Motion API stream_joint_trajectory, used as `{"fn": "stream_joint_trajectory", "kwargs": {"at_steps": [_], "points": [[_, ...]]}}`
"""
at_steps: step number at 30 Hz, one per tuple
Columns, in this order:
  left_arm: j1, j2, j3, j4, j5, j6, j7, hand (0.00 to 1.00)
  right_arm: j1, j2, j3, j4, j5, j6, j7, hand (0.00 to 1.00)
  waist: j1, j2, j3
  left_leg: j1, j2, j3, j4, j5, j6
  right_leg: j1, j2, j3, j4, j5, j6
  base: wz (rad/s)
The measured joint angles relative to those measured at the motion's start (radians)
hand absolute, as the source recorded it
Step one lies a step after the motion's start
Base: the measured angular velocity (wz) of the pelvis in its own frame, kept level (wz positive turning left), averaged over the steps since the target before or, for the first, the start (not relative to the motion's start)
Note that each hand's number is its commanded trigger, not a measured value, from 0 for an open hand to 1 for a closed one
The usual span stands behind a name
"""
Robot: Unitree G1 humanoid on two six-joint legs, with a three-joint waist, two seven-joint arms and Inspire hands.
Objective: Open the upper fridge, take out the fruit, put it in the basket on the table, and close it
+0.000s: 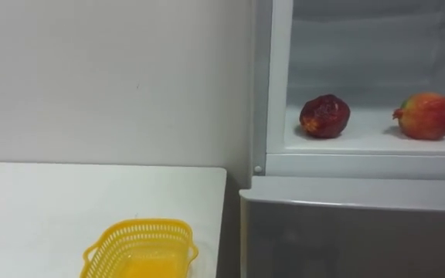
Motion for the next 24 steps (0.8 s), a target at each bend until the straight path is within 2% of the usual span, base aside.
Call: {"fn": "stream_joint_trajectory", "kwargs": {"at_steps": [6,10,13,20,22,24], "points": [[-0.051,0.008,-0.029,-0.002,0.149,0.036,-0.062,0.00,-0.004,0.002,0.018,0.000,0.000,0.013,-0.010,0.00,-0.027,0.001,-0.0003,0.003,0.004,0.041,0.001,0.000,0.000,-0.007,0.012,0.039,0.007,0.001,0.000,-0.16],[-0.055,0.010,-0.029,-0.001,0.160,0.060,-0.097,0.00,-0.010,0.005,0.019,0.000,0.001,0.022,-0.010,0.00,-0.046,-0.002,0.0001,0.003,0.008,0.052,0.000,0.000,0.000,-0.017,0.012,0.049,0.015,0.001,0.000,-0.13],[-0.049,0.010,-0.031,-0.003,0.168,0.070,-0.115,0.00,-0.012,0.006,0.018,-0.001,0.006,0.022,-0.014,0.00,-0.046,-0.002,0.0008,0.011,0.008,0.066,-0.002,0.000,0.000,-0.019,0.013,0.062,0.014,0.001,0.000,-0.13],[-0.054,0.006,-0.108,-0.006,0.195,0.069,-0.115,0.00,-0.012,0.010,0.014,-0.059,0.086,0.002,-0.130,0.00,-0.055,-0.005,0.0029,0.016,0.009,0.071,-0.001,0.000,0.000,-0.021,0.017,0.078,0.011,0.001,0.000,-0.03],[-0.053,0.006,-0.109,-0.008,0.195,0.069,-0.115,0.00,-0.011,0.013,-0.003,-0.099,0.117,-0.007,-0.167,0.00,-0.057,-0.004,0.0032,0.012,0.010,0.071,-0.003,0.000,0.000,-0.031,0.018,0.085,0.016,0.001,0.000,-0.06],[-0.046,0.007,-0.108,-0.028,0.197,0.066,-0.112,0.00,-0.005,0.017,-0.052,-0.217,0.175,-0.017,-0.225,0.00,-0.068,-0.002,0.0073,0.002,0.011,0.078,-0.009,0.000,0.000,-0.047,0.023,0.092,0.017,0.003,-0.001,-0.09]]}}
